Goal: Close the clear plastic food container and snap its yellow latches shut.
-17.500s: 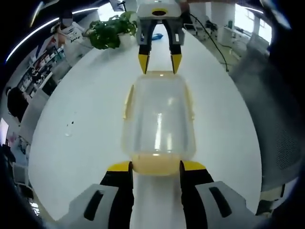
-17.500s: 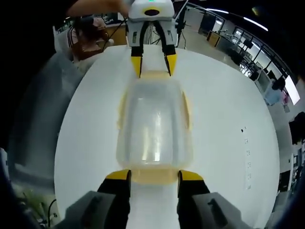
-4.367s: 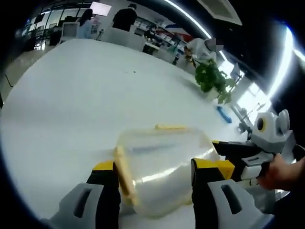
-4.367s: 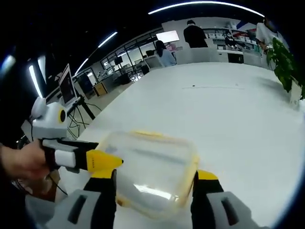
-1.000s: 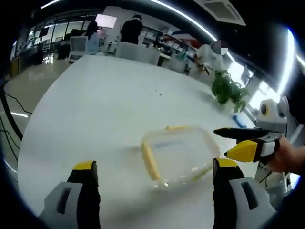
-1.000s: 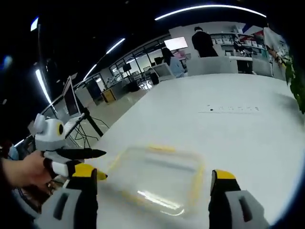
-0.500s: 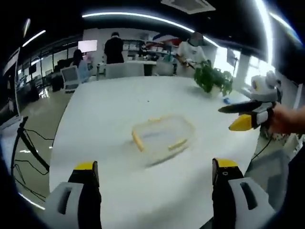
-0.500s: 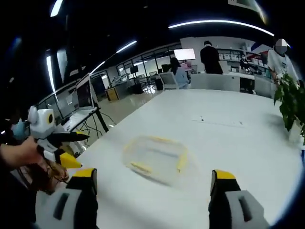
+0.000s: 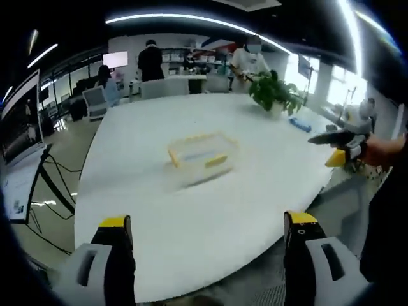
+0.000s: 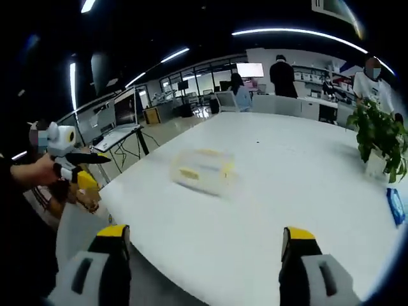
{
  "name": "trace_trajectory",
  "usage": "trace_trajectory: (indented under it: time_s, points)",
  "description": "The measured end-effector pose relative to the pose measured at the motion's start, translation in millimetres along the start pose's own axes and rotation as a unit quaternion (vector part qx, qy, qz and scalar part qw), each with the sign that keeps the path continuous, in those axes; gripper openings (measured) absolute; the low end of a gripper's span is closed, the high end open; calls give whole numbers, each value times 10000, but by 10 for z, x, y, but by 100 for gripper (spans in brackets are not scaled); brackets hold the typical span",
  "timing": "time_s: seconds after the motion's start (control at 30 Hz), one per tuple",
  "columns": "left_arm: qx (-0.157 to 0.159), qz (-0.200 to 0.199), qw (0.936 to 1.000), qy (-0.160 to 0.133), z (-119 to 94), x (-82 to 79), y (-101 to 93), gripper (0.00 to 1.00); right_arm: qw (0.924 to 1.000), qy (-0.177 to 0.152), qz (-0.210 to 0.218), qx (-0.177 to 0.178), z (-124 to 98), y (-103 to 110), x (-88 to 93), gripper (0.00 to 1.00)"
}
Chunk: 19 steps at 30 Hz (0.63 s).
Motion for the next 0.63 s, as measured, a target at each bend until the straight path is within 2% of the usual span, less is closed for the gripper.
trace_trajectory:
  time_s: [0.1,0.27,0.43,0.63]
  points:
    - [-30,-151,9999,9,-133,97,-11,98,9999,-11,67,78,-125,-28,99,100]
    - [-106,-229,9997,13,-213,190,-18,97,9998,-40,94,184,-196,-69,158,100]
    - [-102,-467,9989,-36,-237,182,-47,96,9999,85,26,103,-191,-42,210,100]
    - [-61,-489,9987,-119,-225,136,-112,97,9998,147,110,3,-194,7,265,100]
Point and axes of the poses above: the point that each gripper's makers call its tool centre point, and the gripper's own axes: z roughly forward along the fingers, y roughly to its left, x roughly out of its underside, the point moved 4 cm from there along -z, roughly backward along the fingers, and after that the axes turned 10 degrees about y, right-handed, at the moved point
